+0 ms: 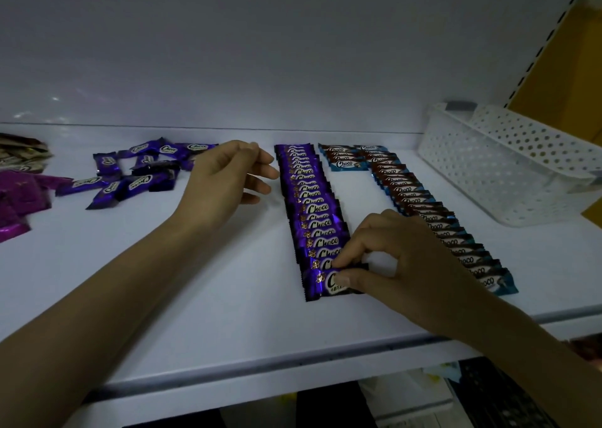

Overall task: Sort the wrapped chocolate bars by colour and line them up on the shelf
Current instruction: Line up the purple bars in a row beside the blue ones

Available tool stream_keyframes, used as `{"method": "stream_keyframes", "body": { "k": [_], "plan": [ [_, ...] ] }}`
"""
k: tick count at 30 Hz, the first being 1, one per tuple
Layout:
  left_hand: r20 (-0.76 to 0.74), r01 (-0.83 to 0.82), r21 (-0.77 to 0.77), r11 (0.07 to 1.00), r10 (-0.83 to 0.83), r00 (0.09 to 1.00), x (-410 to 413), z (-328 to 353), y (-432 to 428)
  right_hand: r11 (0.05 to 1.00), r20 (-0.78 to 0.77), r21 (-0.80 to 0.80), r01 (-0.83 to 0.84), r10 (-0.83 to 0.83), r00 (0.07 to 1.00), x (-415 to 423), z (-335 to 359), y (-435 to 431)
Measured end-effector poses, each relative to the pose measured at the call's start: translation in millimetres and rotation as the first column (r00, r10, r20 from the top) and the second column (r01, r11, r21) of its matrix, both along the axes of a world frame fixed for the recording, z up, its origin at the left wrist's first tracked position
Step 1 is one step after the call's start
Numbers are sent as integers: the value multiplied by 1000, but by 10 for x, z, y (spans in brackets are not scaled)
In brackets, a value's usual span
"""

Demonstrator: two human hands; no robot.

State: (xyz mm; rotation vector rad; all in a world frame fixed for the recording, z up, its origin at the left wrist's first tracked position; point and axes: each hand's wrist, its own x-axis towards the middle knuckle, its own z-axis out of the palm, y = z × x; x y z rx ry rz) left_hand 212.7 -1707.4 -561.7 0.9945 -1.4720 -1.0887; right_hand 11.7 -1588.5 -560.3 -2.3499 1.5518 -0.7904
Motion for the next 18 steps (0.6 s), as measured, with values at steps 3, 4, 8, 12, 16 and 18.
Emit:
{"method": "stream_keyframes", "body": {
  "k": [3, 4, 8, 12, 16, 18],
  "plan": [
    [51, -8, -69, 998, 12, 999, -8, -35, -5, 1000, -1, 6, 20, -20, 1000, 1, 1, -8],
    [79, -8, -99, 995, 16, 997, -4, -48, -5, 1000, 0, 10, 22, -22, 1000, -2, 4, -12],
    [159, 21, -187, 982, 10, 987, 0, -79, 12, 999, 29, -6, 32, -32, 999, -18, -7, -4],
    [323, -26, -369, 929, 155, 934, 55, -79, 12, 998, 110, -39, 52, -48, 993, -27, 42, -22],
    [542, 16, -531, 847, 325, 775, 117, -84, 21, 998, 135, -25, 54, -51, 990, 60, 175, -156],
    [659, 60, -560, 827, 400, 637, 175, -82, -42, 1000, 151, -3, 30, -30, 988, 154, 267, -284]
  ]
}}
